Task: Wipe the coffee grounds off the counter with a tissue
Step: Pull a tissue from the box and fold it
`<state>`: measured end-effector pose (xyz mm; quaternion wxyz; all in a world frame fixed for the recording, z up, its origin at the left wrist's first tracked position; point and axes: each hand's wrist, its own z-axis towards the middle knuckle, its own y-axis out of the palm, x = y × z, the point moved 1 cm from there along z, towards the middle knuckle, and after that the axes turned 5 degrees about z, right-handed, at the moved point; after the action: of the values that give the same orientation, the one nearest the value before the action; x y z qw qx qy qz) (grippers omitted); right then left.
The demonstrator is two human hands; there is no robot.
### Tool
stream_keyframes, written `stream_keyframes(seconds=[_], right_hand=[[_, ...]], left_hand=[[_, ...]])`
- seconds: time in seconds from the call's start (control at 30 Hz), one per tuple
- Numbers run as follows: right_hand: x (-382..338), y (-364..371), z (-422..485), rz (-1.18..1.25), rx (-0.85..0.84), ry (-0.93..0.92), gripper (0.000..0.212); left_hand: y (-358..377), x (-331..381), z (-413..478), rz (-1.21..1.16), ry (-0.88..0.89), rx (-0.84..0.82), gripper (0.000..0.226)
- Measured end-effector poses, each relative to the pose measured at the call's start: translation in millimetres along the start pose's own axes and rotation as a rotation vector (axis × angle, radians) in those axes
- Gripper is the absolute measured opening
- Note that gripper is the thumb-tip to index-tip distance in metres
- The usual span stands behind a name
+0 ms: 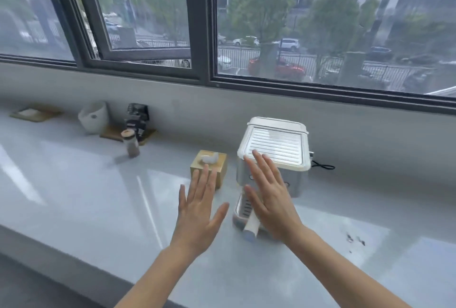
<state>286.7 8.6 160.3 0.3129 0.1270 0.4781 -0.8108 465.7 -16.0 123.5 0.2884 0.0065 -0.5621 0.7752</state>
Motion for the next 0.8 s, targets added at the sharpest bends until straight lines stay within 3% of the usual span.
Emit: stream_keyframes(seconds=[0.13,0.37,0.53,0.63,0.8], right_hand=[[-15,67,56,0.129,-0.058,0.021,0.052],[18,144,115,0.343,-0.079,0.39,0.042],[49,175,141,0.333,-0.069,0.637,0.03],[65,190,154,0.27,-0.139,0.666,0.024],[86,206,182,0.172,-0.228,0.691,0.036]], left_hand=[[-8,-80,36,-0.022,-0.082,-0.042,0.069],[20,-162,91,-0.143,-0.228,-0.268,0.068],[49,-181,127,-0.25,-0.252,-0.408,0.061],[63,-186,146,-0.252,-0.204,-0.437,0.05],[84,-190,180,-0.293,-0.133,-0.497,0.039]])
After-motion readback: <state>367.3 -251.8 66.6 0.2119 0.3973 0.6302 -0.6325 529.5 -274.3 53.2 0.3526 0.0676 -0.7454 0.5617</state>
